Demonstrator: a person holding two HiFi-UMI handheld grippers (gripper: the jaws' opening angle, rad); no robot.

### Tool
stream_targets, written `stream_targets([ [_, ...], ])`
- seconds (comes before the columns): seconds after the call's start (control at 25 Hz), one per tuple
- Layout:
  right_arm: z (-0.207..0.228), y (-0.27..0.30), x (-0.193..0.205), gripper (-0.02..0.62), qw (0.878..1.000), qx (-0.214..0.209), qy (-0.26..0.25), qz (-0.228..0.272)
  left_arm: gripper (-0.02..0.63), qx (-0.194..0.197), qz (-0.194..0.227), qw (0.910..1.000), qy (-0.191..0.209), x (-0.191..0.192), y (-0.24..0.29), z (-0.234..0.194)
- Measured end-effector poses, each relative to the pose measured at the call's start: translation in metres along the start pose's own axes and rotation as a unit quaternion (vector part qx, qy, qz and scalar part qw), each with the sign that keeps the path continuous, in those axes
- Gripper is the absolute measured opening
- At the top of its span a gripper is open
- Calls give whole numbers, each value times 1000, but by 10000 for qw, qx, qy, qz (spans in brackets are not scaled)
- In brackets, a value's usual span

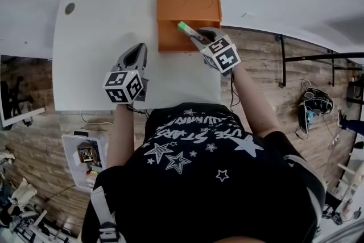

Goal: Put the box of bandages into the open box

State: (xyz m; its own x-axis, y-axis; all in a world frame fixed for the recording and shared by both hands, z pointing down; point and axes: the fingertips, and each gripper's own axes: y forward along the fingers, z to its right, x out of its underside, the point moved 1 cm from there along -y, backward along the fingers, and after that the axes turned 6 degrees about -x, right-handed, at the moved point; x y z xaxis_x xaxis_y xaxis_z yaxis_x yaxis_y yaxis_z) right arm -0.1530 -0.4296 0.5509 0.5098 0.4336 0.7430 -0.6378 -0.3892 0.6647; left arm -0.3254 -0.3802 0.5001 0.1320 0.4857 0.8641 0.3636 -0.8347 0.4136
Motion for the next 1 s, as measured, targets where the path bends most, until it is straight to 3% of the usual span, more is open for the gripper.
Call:
stream_targets([
  [0.24, 1, -8, -15, 111, 9994, -88, -99, 333, 20, -230, 121, 9996, -76, 0, -8, 2],
  [0.72, -2, -84, -6, 109, 9954, -208, -150, 925, 20, -700, 415, 9967, -63, 11, -57, 69],
  [1.0, 0, -122, 9, 61, 9924, -255, 21, 1205, 20, -915, 533, 9944, -64, 24, -82, 109],
])
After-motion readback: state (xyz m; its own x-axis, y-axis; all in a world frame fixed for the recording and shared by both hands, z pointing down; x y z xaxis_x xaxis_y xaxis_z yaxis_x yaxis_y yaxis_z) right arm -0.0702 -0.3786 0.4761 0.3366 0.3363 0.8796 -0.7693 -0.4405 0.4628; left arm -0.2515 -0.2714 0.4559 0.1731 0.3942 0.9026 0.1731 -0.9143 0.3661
